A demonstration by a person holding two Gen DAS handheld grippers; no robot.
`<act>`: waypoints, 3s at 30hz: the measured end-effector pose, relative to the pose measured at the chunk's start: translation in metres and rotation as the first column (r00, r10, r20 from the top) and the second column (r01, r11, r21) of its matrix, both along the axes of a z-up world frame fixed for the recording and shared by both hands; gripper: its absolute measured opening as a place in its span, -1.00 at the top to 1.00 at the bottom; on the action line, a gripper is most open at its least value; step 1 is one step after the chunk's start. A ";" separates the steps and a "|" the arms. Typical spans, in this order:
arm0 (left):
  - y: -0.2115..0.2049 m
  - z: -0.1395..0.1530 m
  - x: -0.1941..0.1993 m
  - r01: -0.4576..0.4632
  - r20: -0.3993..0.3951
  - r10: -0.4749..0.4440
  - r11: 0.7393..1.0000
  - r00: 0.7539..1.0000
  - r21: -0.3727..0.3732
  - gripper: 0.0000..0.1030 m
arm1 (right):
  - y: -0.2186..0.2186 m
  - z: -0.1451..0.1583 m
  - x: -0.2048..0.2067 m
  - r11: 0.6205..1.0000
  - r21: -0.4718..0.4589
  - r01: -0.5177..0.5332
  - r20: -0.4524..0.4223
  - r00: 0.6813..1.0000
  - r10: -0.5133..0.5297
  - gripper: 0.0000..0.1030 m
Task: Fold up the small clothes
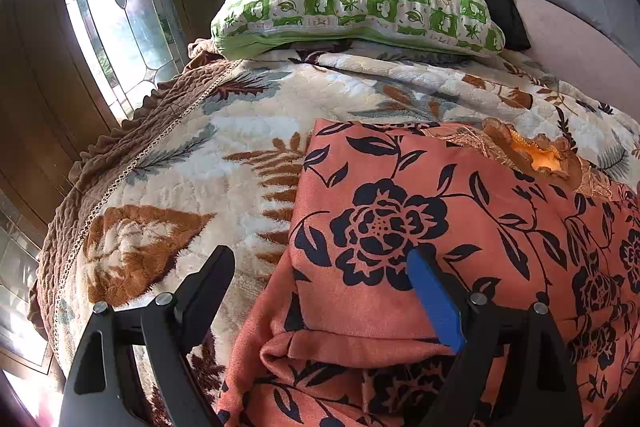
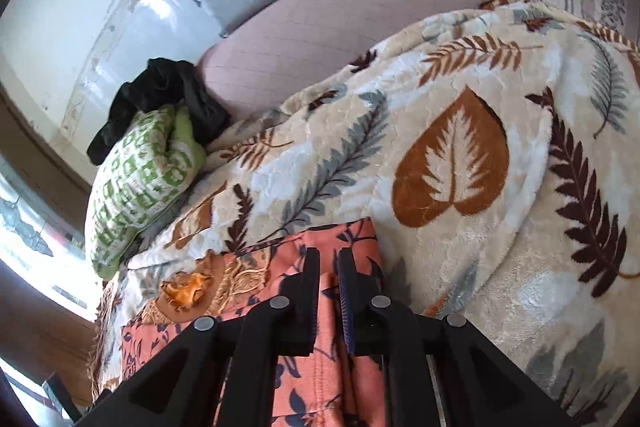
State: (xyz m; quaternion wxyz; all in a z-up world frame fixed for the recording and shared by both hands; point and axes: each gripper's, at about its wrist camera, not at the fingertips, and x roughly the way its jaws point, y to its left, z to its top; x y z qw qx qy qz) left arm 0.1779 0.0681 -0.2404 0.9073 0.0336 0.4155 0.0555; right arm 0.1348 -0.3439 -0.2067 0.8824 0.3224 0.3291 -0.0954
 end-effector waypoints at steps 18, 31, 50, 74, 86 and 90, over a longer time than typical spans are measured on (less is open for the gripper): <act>-0.037 0.006 -0.009 0.162 0.004 -0.161 0.986 0.987 -0.035 -0.72 | 0.135 -0.032 0.025 0.874 0.018 -0.485 -0.180 0.859 0.480 0.76; -0.006 0.002 -0.010 0.090 -0.022 -0.092 0.991 0.995 -0.098 -0.73 | 0.135 -0.014 -0.005 0.854 0.008 -0.520 -0.110 0.849 0.517 0.73; 0.084 0.010 -0.182 0.069 -0.104 -0.088 0.982 0.991 -0.176 -0.73 | 0.099 -0.018 -0.212 0.901 0.206 -0.383 -0.080 0.911 0.405 -0.80; -0.001 -0.059 -0.216 0.105 -0.400 -0.212 0.956 0.892 -0.272 -0.17 | 0.151 -0.062 -0.235 0.920 0.233 -0.315 -0.432 0.814 0.388 -0.80; 0.013 -0.051 -0.212 0.160 -0.418 -0.277 0.942 0.865 -0.293 0.43 | 0.157 -0.083 -0.225 0.959 0.258 -0.116 -0.530 0.813 0.241 -0.73; 0.033 -0.055 -0.206 0.140 -0.443 -0.247 0.955 0.862 -0.260 0.09 | 0.152 -0.080 -0.235 0.962 0.212 -0.172 -0.529 0.807 0.261 -0.08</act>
